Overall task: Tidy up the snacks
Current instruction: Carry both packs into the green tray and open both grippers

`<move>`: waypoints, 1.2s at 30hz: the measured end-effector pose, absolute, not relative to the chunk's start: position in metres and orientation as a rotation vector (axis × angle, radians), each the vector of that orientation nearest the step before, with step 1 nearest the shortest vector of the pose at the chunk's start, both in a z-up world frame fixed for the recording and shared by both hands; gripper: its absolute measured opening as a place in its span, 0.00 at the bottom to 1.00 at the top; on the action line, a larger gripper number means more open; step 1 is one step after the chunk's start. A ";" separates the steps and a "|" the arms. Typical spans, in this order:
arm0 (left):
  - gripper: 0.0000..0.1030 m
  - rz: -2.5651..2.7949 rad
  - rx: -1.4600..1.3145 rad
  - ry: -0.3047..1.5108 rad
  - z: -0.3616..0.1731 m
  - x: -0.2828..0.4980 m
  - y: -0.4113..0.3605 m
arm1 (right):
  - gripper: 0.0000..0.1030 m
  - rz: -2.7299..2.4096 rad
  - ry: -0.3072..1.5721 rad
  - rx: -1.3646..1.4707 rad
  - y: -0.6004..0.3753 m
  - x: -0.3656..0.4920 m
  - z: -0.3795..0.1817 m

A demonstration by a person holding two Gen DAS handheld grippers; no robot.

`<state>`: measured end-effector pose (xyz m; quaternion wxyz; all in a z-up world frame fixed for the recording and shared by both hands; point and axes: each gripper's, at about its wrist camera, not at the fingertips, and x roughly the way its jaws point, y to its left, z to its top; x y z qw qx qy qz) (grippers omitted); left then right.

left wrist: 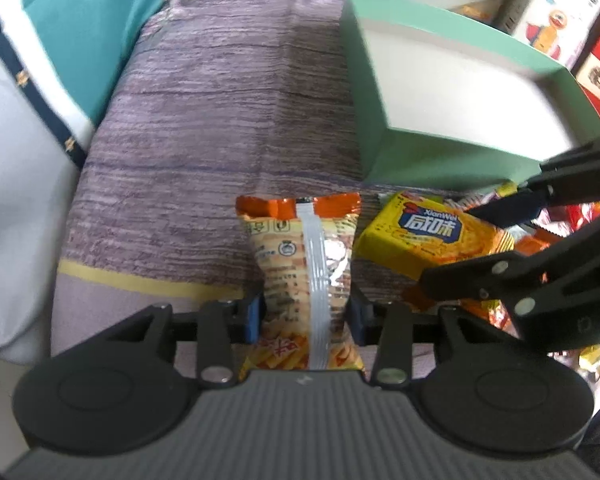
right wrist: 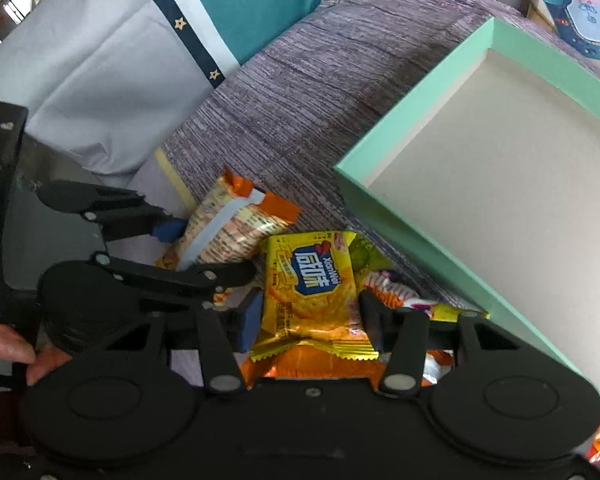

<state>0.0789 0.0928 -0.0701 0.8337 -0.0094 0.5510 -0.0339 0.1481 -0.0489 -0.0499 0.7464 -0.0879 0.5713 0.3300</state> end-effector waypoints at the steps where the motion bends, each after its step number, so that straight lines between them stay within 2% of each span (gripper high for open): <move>1: 0.39 -0.060 -0.027 1.167 -0.070 0.078 0.096 | 0.50 0.719 1.248 -0.199 -0.047 0.148 -0.052; 7: 0.40 -0.056 -0.016 1.155 -0.071 0.075 0.102 | 0.50 0.690 1.234 -0.186 -0.039 0.151 -0.061; 8: 0.38 -0.053 -0.013 1.149 -0.071 0.075 0.102 | 0.46 0.686 1.222 -0.187 -0.038 0.150 -0.061; 12: 0.33 -0.041 -0.039 1.142 -0.067 0.070 0.103 | 0.45 0.666 1.216 -0.149 -0.039 0.145 -0.058; 22: 0.33 -0.096 -0.068 1.062 -0.019 0.067 0.097 | 0.45 0.640 1.124 0.062 -0.085 0.133 -0.007; 29: 0.33 -0.195 0.001 0.975 0.018 0.124 0.050 | 0.45 0.420 1.016 0.197 -0.147 0.171 0.015; 36: 0.33 -0.247 0.066 0.981 0.005 0.217 -0.005 | 0.45 0.260 0.996 0.280 -0.181 0.222 0.001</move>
